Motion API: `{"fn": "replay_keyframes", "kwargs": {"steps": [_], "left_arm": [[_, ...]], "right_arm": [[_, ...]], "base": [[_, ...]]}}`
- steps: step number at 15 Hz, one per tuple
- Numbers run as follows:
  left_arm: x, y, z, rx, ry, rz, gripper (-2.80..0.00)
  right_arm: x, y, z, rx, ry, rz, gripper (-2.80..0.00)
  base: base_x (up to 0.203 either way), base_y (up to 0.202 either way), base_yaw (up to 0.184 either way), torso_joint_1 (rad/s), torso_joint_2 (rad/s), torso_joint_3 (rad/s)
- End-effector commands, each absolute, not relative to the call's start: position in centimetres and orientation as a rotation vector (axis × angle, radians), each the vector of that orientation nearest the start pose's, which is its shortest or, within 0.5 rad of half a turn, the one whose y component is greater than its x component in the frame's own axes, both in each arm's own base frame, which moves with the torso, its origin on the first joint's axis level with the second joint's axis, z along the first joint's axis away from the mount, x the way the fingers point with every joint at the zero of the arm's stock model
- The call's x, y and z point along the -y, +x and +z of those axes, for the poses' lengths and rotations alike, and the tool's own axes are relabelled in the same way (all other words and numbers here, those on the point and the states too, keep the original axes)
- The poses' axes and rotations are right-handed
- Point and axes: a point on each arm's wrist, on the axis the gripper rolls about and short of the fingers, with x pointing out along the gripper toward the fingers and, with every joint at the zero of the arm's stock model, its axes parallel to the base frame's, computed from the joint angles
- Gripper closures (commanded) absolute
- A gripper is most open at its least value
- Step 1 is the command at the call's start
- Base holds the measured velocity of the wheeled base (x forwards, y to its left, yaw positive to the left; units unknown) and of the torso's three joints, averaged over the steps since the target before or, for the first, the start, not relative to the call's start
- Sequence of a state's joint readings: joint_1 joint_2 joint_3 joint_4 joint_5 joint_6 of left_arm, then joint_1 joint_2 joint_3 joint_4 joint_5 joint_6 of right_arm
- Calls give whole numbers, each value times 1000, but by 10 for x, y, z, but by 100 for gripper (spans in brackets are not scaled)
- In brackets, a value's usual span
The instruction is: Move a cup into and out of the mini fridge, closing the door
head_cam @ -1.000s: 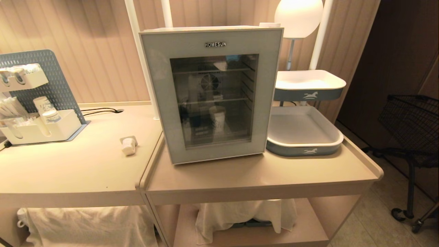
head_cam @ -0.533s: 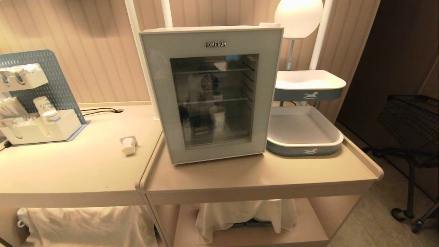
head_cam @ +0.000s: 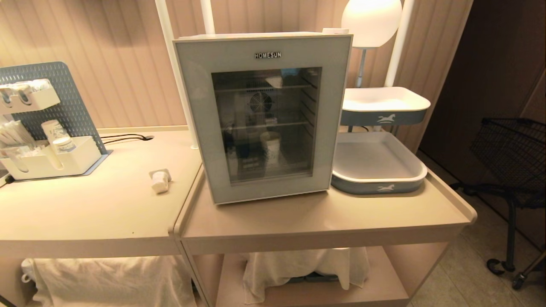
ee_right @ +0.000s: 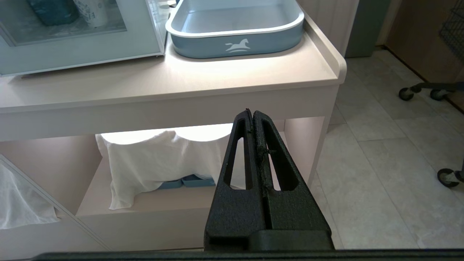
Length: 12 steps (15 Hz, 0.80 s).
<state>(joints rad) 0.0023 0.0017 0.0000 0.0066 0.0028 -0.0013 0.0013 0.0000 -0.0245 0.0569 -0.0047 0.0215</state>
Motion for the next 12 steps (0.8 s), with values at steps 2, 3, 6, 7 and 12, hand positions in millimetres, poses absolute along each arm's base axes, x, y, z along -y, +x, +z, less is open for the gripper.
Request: {"fn": "replay_keyframes", "kwargs": {"steps": [2, 3, 6, 7, 12], "left_arm": [[0, -23, 75, -8, -2, 6, 0], [0, -23, 75, -8, -2, 6, 0], [0, -23, 75, -8, -2, 6, 0], [0, -23, 75, -8, -2, 7, 0], [0, -23, 75, -8, -2, 6, 0]], "right_arm": [[0, -25, 76, -35, 21, -3, 0], [0, -25, 76, -34, 21, -3, 0], [0, -25, 76, -35, 21, -3, 0], [0, -25, 76, -35, 21, -3, 0], [0, -25, 76, -35, 21, -3, 0]], "base": [[0, 0, 0, 0, 0, 0], [0, 0, 0, 0, 0, 0], [0, 0, 0, 0, 0, 0], [0, 0, 0, 0, 0, 0], [0, 0, 0, 0, 0, 0]]}}
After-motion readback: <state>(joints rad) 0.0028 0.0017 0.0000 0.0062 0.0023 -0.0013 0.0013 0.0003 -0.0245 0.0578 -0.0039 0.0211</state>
